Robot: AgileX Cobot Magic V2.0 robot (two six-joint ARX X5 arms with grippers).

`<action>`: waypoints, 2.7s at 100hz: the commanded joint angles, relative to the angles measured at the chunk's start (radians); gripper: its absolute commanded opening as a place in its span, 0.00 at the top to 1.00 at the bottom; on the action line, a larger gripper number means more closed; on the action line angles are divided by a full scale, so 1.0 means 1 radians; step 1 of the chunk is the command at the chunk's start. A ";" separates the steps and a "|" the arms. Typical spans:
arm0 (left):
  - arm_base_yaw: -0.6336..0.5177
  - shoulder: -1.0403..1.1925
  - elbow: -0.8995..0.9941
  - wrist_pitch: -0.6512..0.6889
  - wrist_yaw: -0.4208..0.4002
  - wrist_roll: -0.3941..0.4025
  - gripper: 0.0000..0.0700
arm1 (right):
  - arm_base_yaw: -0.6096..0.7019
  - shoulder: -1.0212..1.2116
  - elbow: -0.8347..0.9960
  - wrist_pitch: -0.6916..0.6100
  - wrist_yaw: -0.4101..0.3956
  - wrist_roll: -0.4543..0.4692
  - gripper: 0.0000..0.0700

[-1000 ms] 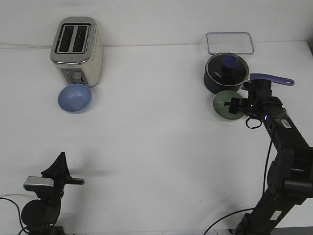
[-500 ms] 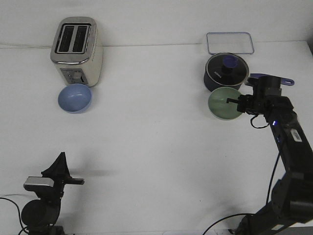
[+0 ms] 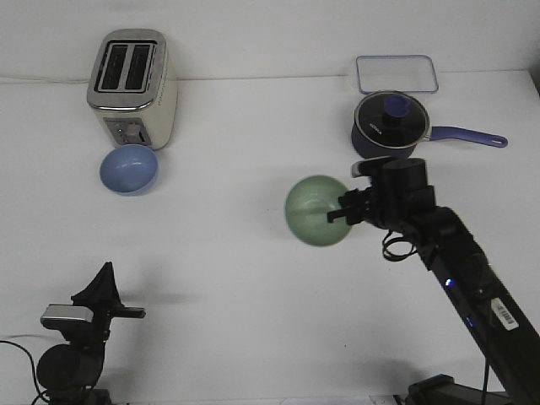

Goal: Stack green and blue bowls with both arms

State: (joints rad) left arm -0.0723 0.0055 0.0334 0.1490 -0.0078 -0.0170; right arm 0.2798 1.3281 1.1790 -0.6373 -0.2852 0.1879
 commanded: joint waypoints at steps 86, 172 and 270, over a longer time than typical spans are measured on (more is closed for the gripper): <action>0.001 -0.001 -0.019 0.010 0.001 -0.003 0.98 | 0.352 0.220 -0.191 0.165 0.004 0.046 1.00; 0.013 0.169 0.181 -0.089 -0.066 -0.526 0.98 | -0.027 -0.243 -0.134 0.227 0.031 -0.150 0.60; 0.225 1.699 1.279 -0.440 0.113 -0.210 0.15 | -0.109 -0.557 -0.585 0.434 0.023 -0.047 0.60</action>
State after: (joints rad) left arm 0.1452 1.6554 1.2755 -0.2935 0.1040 -0.2512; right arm 0.1692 0.7670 0.5797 -0.2131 -0.2592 0.1390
